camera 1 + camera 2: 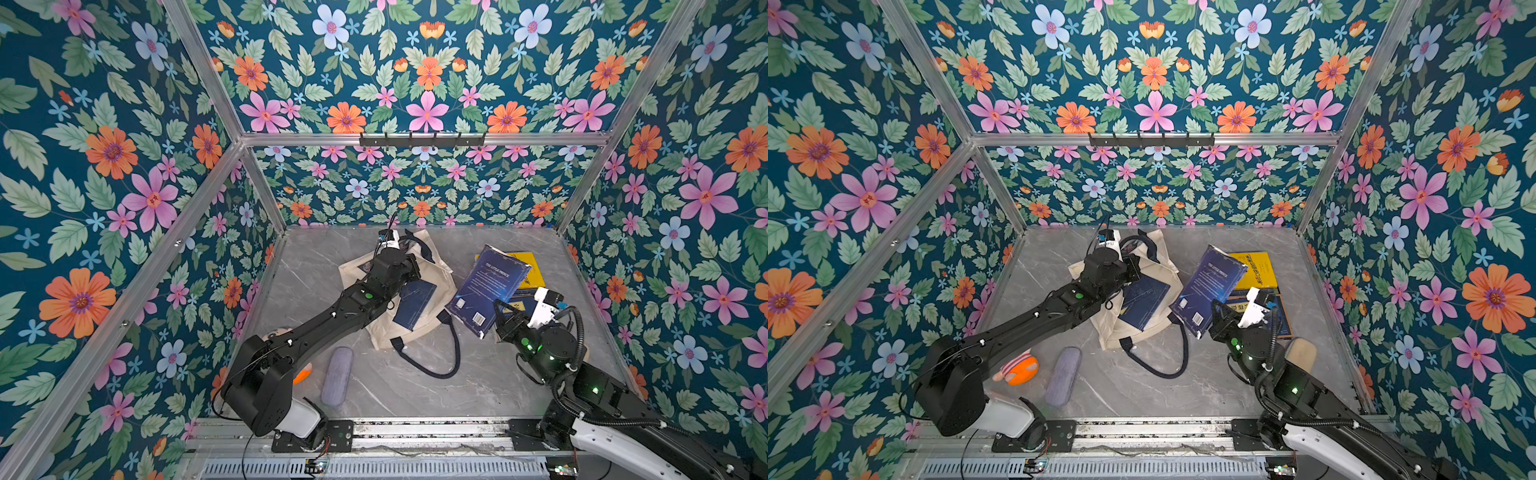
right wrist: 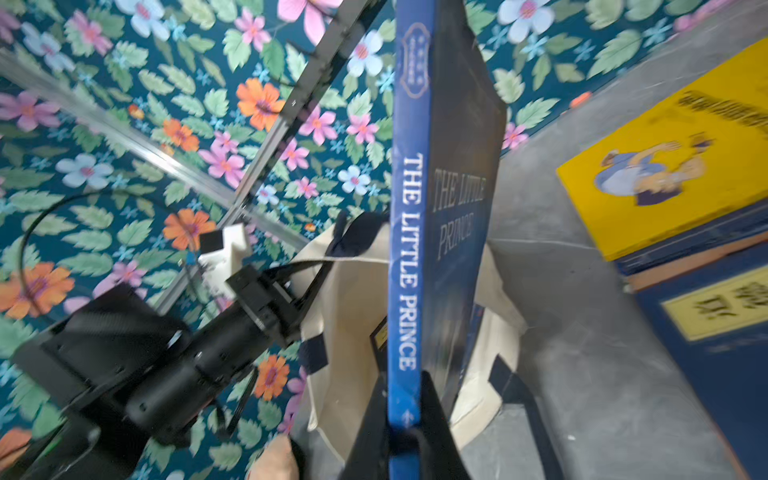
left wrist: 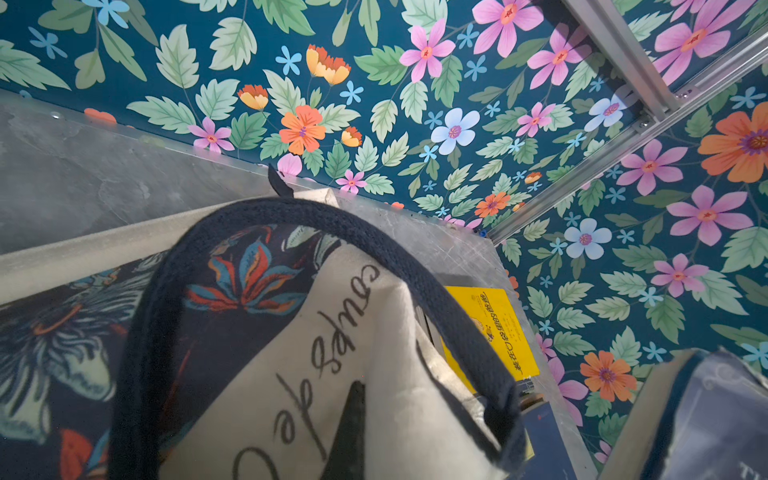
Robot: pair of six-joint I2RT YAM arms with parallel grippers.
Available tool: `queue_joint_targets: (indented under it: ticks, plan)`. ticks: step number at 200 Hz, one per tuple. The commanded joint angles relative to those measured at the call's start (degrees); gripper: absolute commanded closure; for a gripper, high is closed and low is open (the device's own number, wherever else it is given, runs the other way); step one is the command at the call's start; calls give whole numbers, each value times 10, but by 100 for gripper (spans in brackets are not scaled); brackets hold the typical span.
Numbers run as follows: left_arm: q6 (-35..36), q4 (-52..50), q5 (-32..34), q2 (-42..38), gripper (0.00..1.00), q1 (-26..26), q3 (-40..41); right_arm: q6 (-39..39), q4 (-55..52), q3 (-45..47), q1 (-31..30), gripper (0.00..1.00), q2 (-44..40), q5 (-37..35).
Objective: Take out the books from the canvas bag
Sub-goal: Pick up the book from the canvas bag, then place the book on the book.
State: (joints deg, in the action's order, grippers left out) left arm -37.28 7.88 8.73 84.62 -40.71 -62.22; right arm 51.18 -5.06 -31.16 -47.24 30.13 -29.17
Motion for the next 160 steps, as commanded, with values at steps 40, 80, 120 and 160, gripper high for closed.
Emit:
queue_joint_targets:
  ticks: [40,80,120,160]
  plan:
    - [15,-1,-32,5,100,1,-11,62,-22,38,144,100,-34,18]
    - [15,0,-40,6,100,1,-11,82,62,94,199,100,-31,27]
    - [15,2,-46,7,100,1,-12,88,118,147,210,100,-16,-53]
    - [13,3,-49,10,100,2,-12,162,141,205,210,100,23,-87]
